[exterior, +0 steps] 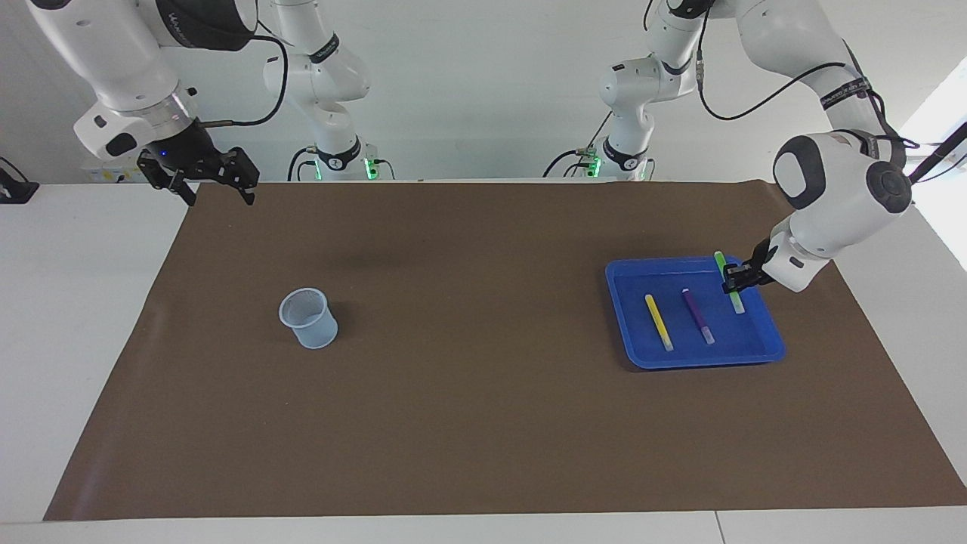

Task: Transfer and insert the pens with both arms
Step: 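Lift the green pen with the left gripper while the right gripper approaches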

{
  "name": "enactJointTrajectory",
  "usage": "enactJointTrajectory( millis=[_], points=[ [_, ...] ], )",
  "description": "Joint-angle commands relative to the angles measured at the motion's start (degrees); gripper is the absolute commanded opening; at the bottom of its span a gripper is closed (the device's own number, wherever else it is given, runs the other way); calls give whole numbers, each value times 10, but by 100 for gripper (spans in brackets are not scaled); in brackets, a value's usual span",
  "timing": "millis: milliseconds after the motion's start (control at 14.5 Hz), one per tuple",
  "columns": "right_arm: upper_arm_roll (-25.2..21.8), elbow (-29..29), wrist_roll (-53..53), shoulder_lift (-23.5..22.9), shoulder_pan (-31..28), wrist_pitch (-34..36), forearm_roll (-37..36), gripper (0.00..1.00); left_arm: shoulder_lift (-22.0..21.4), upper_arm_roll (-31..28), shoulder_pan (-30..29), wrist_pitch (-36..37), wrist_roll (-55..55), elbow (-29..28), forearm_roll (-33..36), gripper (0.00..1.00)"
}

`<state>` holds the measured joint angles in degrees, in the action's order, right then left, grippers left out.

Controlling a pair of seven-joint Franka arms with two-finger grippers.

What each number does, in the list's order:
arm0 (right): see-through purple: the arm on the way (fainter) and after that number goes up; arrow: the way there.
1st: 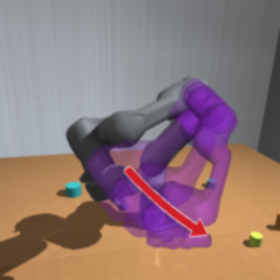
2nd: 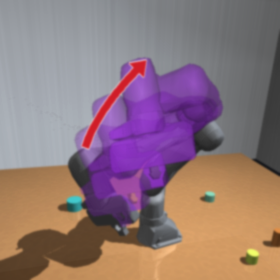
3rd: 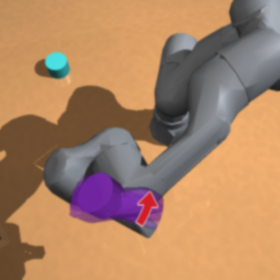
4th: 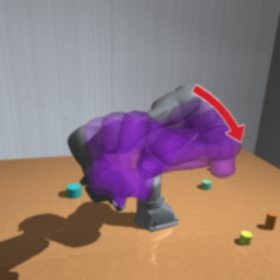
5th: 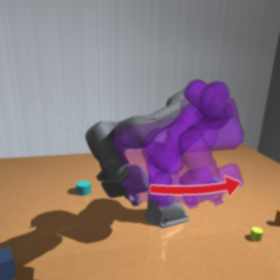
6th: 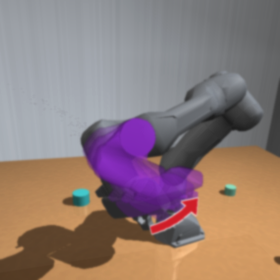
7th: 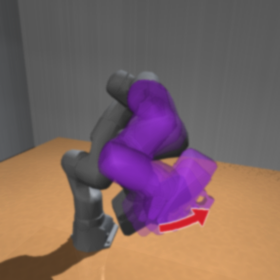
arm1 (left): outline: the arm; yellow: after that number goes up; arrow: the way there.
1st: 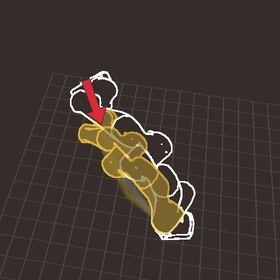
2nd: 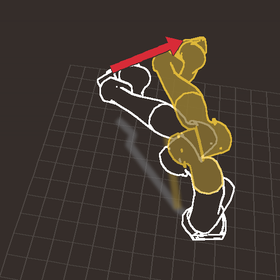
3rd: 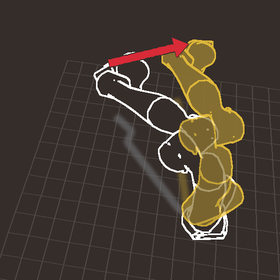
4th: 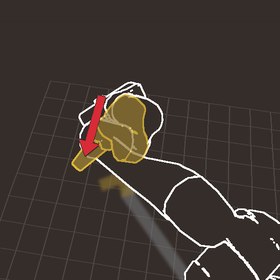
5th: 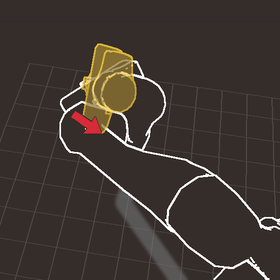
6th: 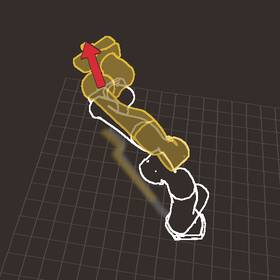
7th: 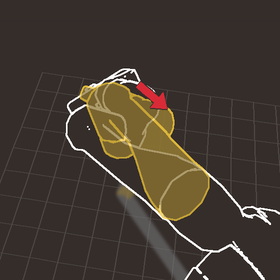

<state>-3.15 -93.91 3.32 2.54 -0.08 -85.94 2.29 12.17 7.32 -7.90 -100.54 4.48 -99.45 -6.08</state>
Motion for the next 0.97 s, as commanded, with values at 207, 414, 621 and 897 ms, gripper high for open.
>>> enactJointTrajectory(
  millis=[207, 414, 621, 897],
  points=[
    [1, -10, 12, 10, -9, 36, 118, 100, -23, 77, -7, 85, 375, 56, -132, 0],
    [1, -15, 3, 12, -1, 27, 216, 100, -58, 94, -1, 84, 510, 40, -232, 0],
    [2, -84, -57, 40, 10, -33, 328, 100, -60, 140, 1, 53, 653, 29, -291, 0],
    [5, -124, -168, 60, 57, -84, 409, 100, -96, 168, 17, -36, 757, -49, -409, 0]
  ],
)
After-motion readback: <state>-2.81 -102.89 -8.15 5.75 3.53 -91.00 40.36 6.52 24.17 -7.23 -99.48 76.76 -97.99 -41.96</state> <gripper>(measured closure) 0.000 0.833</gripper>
